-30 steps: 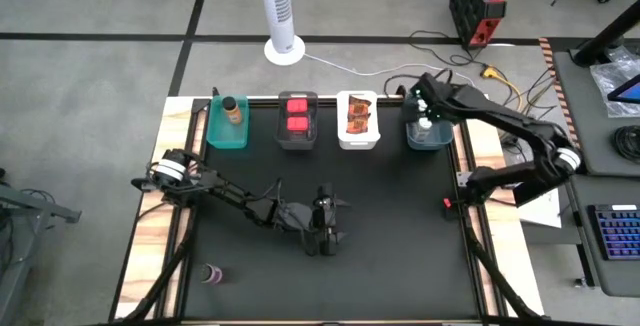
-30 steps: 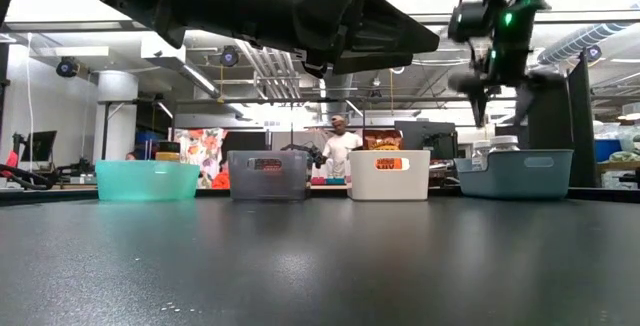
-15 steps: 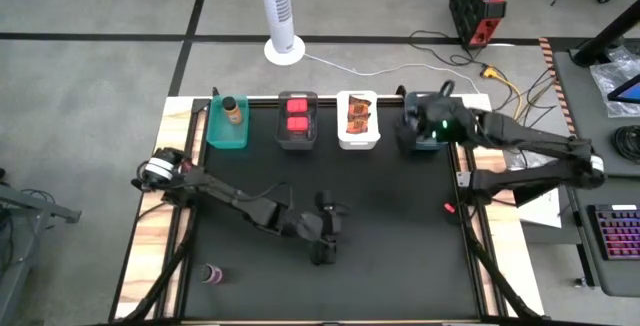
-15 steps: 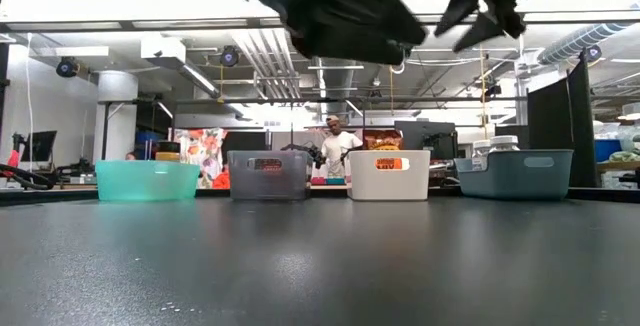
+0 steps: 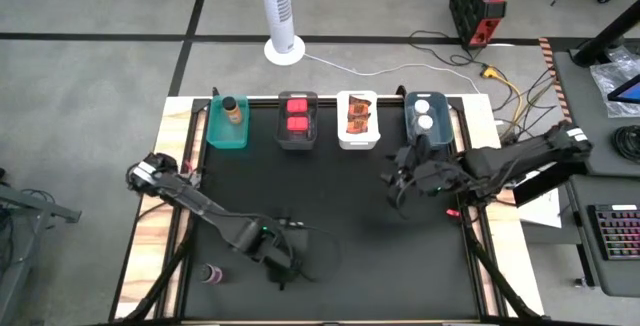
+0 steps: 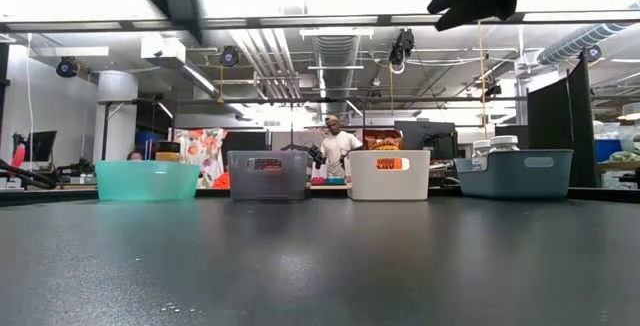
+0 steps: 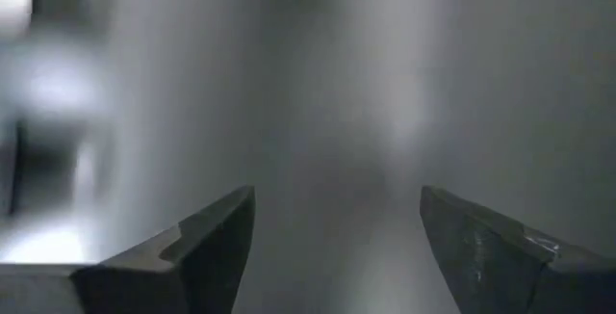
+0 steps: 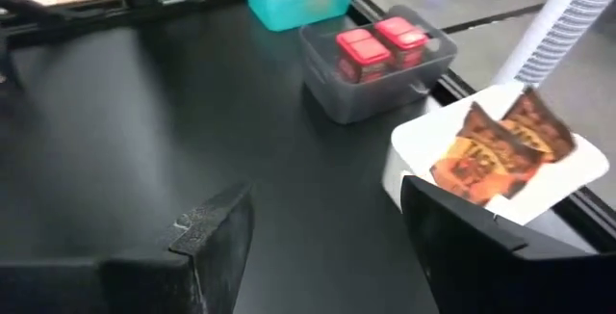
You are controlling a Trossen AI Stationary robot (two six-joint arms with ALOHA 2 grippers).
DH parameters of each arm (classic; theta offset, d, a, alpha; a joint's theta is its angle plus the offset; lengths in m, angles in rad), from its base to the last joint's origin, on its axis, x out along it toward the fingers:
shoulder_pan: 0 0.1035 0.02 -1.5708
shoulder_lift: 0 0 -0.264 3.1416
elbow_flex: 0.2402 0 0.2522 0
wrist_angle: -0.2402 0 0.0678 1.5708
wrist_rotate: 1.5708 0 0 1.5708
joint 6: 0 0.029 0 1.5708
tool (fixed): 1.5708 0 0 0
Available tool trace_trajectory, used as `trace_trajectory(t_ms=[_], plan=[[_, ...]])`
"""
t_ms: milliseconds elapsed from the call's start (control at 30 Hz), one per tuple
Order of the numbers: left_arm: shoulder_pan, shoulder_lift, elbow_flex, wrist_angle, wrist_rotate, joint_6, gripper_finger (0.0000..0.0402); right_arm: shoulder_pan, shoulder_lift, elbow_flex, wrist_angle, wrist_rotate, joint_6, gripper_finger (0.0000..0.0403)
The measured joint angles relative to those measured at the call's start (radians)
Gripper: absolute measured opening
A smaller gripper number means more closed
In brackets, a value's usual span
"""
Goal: Sort spices by type
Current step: Put the black seasoning bottle into the green bin
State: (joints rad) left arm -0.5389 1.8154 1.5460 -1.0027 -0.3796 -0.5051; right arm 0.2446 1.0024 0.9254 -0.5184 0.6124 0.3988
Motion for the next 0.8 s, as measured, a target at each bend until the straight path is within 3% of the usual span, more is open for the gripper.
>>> trace_trajectory(t_ms=[133,267,567,700,800], plan=[[-0.051,-0.032,0.013,-0.245,0.083,-0.252,0.0279,0.016,0.07,-0.003,0.053,0.001,-0.003,0.0247],[-0.126,-0.09,-0.021,-0.332,0.112,-0.402,0.0279,0.015,0.134,-0.003,0.086,0.008,-0.005,0.0251],[-0.35,-0.256,-0.187,-0.393,0.16,-0.751,0.0278,0.015,0.231,-0.003,0.172,0.029,0.0,0.027],[-0.448,-0.343,-0.27,-0.335,0.188,-0.97,0.0278,0.015,0.246,-0.003,0.189,0.028,-0.001,0.0276],[-0.504,-0.378,-0.283,-0.274,0.184,-1.052,0.0278,0.015,0.25,-0.003,0.197,0.032,0.0,0.028]])
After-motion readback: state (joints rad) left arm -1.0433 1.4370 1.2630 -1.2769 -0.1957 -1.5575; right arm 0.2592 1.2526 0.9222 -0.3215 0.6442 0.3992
